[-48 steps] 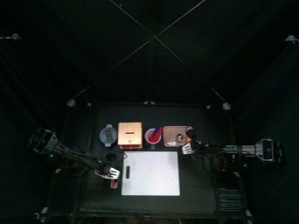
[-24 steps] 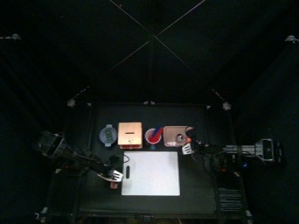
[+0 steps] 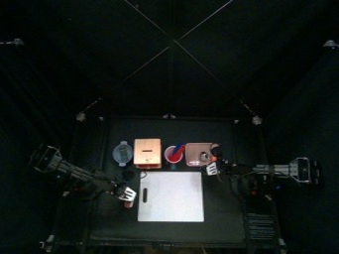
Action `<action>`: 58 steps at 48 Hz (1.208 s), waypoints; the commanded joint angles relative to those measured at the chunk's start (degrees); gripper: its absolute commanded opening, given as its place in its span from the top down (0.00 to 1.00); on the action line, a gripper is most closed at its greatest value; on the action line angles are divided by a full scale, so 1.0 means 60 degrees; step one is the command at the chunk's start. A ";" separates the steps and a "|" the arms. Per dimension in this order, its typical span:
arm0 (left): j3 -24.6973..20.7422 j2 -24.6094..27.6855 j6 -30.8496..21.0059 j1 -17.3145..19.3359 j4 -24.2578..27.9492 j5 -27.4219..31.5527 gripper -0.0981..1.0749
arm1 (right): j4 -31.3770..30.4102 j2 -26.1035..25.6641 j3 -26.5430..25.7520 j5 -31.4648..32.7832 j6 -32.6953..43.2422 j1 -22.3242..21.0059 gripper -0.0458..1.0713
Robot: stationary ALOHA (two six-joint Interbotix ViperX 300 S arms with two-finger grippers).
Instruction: Put salmon sushi in bowl
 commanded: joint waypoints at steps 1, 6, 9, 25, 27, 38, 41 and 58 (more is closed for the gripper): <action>0.0117 -0.0864 -0.0044 0.0557 0.0586 0.0059 0.32 | -0.0029 -0.0044 -0.0161 -0.0029 -0.0015 -0.0029 0.05; 0.0513 -0.1802 -0.0059 0.1362 0.1245 0.0059 0.32 | -0.0073 -0.0044 -0.0161 -0.0029 -0.0015 -0.0073 0.05; 0.0762 -0.2314 -0.0044 0.2036 0.1626 0.0044 0.32 | -0.0088 -0.0044 -0.0146 -0.0029 -0.0015 -0.0073 0.05; 0.1919 -0.3501 0.0088 0.5801 0.3032 -0.2549 0.32 | -0.0073 0.0044 -0.0176 -0.0029 -0.0015 -0.0088 0.05; 0.2065 -0.3501 0.0088 0.6094 0.2988 -0.2886 0.32 | -0.0073 0.0044 -0.0190 -0.0029 -0.0015 -0.0088 0.05; 0.2827 -0.3472 0.0088 0.7236 0.2681 -0.3179 0.32 | -0.0073 0.0103 -0.0132 -0.0044 -0.0015 -0.0073 0.05; 0.2842 -0.3472 0.0103 0.7266 0.2695 -0.3179 0.31 | -0.0088 0.0088 -0.0117 -0.0029 -0.0015 -0.0073 0.05; 0.2974 -0.3472 0.0190 0.7456 0.2739 -0.3179 0.06 | -0.0088 0.0103 -0.0117 -0.0029 -0.0059 -0.0103 0.05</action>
